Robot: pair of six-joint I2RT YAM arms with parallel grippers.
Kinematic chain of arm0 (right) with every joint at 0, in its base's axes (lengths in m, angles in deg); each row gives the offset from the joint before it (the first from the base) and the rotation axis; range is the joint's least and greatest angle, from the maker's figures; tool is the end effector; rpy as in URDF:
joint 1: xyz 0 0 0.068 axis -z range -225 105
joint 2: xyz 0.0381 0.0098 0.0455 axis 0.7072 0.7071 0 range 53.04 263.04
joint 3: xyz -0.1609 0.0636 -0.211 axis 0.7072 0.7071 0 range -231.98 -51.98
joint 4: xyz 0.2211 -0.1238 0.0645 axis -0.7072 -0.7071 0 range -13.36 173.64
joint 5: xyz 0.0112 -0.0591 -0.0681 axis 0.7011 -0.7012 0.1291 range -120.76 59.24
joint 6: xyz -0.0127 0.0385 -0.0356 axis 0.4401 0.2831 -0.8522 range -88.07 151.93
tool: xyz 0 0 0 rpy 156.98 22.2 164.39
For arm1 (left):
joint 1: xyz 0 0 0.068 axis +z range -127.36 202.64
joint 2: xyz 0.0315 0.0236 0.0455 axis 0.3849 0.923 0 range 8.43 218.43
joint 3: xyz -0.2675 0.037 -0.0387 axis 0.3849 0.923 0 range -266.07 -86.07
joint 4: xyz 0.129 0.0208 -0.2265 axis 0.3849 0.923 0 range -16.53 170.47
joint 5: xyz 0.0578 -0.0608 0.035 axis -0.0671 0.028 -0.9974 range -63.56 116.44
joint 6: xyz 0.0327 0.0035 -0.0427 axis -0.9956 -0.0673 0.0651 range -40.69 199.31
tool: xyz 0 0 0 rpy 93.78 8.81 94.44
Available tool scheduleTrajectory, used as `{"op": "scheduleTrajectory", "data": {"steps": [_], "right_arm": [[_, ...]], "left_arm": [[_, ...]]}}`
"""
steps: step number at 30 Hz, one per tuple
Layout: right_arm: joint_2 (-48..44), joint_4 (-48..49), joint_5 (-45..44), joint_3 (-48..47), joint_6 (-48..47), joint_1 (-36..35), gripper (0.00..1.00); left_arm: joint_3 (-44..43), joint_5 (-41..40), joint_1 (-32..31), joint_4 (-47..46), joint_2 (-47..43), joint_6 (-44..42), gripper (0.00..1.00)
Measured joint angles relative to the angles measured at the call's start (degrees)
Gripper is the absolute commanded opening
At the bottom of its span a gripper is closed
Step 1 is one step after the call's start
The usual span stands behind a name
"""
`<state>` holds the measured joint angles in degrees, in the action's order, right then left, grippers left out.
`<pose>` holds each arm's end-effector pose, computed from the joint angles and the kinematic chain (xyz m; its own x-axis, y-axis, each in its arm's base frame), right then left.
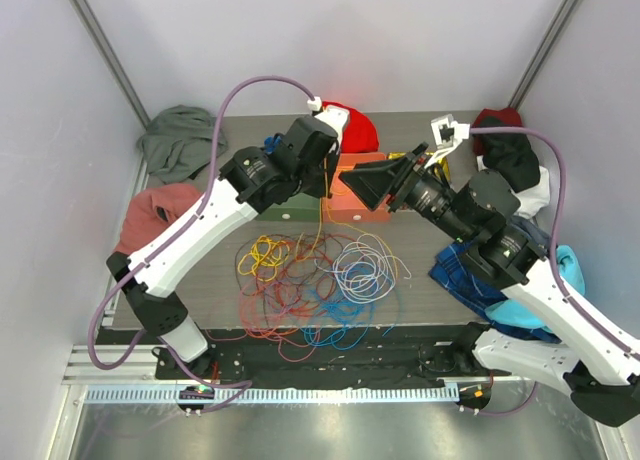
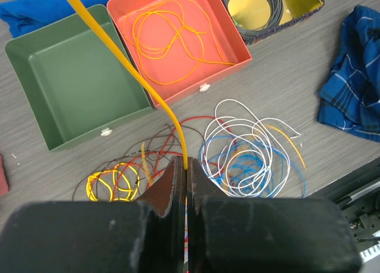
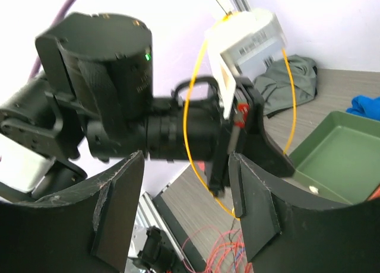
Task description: Untangle the cables
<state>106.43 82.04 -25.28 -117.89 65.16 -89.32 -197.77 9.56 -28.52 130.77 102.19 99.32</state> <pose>0.1380 0.1395 0.4578 -0.3044 0.4652 -0.8312 -0.7120 0.4685 0.5230 0.2185 -0.2548 0.4409 -0.5805 0.1989 -0.7896 0.4319 0.8973 -0.0915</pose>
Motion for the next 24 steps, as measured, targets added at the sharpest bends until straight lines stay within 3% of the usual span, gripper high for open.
{"op": "scheduleTrajectory", "data": {"steps": [11, 24], "right_arm": [[3.7, 1.2, 0.2, -0.2, -0.1, -0.2, 0.64], [-12.8, -0.6, -0.3, 18.4, -0.1, -0.3, 0.70]], "left_arm": [[2.7, 0.7, -0.9, -1.7, 0.0, 0.6, 0.00], [4.5, 0.0, -1.0, -2.0, 0.0, 0.3, 0.00]]}}
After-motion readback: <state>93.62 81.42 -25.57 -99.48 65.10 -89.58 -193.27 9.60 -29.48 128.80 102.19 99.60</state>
